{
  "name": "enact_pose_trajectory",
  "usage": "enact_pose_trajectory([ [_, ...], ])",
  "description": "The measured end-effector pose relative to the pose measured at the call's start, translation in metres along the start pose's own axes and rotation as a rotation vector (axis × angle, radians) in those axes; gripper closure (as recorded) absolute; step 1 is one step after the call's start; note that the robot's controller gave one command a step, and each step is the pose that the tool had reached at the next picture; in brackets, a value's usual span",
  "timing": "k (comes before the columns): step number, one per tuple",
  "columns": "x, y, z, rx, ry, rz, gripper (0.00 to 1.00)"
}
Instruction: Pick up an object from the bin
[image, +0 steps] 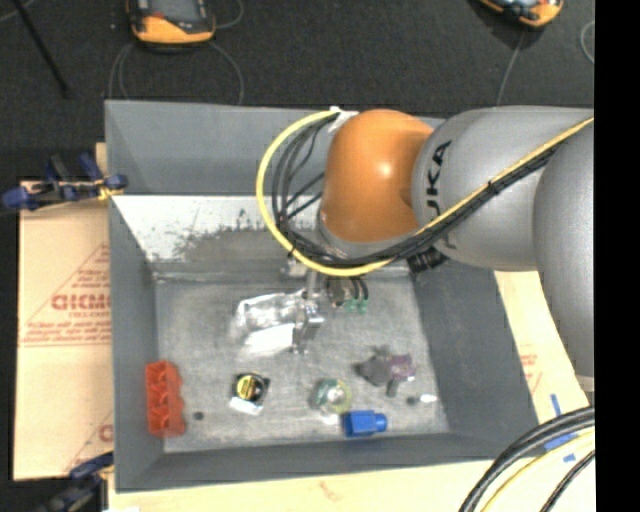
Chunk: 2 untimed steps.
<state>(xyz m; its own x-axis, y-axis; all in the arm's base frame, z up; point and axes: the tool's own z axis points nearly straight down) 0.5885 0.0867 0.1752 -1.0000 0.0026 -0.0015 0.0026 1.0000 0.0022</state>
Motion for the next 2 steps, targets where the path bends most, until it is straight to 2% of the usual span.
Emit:
enact_pose_trajectory([
  [1, -0.0149, 0.0055, 0.0942, -0.001, -0.006, 0.143, 0.00],
  [2, -0.0148, 0.0050, 0.0923, 0.000, -0.005, 0.144, 1.00],
])
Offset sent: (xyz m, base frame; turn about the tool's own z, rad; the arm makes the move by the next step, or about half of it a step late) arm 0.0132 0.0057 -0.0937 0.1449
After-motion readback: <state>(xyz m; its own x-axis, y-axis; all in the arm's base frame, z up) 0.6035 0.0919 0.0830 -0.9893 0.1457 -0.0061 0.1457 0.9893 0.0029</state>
